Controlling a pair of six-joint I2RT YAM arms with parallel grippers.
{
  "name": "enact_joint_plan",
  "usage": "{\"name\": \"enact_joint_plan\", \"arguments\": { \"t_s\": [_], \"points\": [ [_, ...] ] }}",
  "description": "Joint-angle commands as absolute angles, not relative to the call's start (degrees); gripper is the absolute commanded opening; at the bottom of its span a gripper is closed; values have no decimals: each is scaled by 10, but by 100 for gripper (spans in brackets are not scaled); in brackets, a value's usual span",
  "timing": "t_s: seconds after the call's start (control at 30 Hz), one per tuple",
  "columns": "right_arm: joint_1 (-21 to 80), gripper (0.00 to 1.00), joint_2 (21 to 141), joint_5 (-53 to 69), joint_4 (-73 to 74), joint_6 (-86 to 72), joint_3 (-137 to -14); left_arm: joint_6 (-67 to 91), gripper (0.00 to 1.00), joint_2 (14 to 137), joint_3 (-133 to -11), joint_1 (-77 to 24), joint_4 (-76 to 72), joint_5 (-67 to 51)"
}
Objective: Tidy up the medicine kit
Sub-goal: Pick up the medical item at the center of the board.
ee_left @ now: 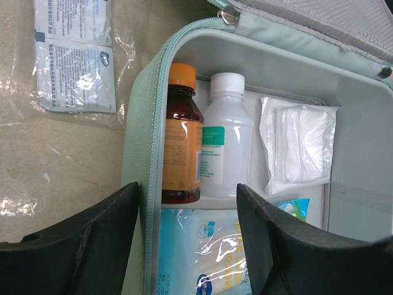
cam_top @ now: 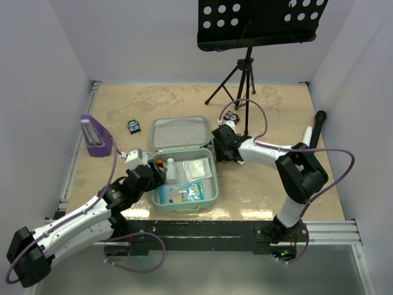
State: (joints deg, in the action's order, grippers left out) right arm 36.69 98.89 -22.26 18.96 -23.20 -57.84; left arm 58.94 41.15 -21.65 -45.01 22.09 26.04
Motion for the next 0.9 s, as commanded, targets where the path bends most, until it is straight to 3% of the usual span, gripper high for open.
{"name": "enact_joint_plan", "arguments": {
  "t_s": [0.0, 0.23, 0.4, 0.57, 0.77, 0.87],
  "points": [
    [366, 68, 999, -262, 194, -236, -612, 589, 68, 406, -212, -448, 191, 244],
    [329, 61, 1001, -230, 183, -243, -594, 585, 69, 404, -212, -448, 196, 244],
    [294, 49, 988, -185, 163, -242, -570, 587, 68, 400, -205, -448, 192, 243],
    [293, 33, 983, -167, 150, -247, -550, 586, 68, 404, -208, -448, 191, 239],
    [293, 2, 946, -164, 153, -255, -538, 586, 68, 406, -205, -448, 187, 236],
    [293, 0, 898, -170, 163, -259, -538, 586, 69, 409, -207, -448, 186, 236]
  ]
}}
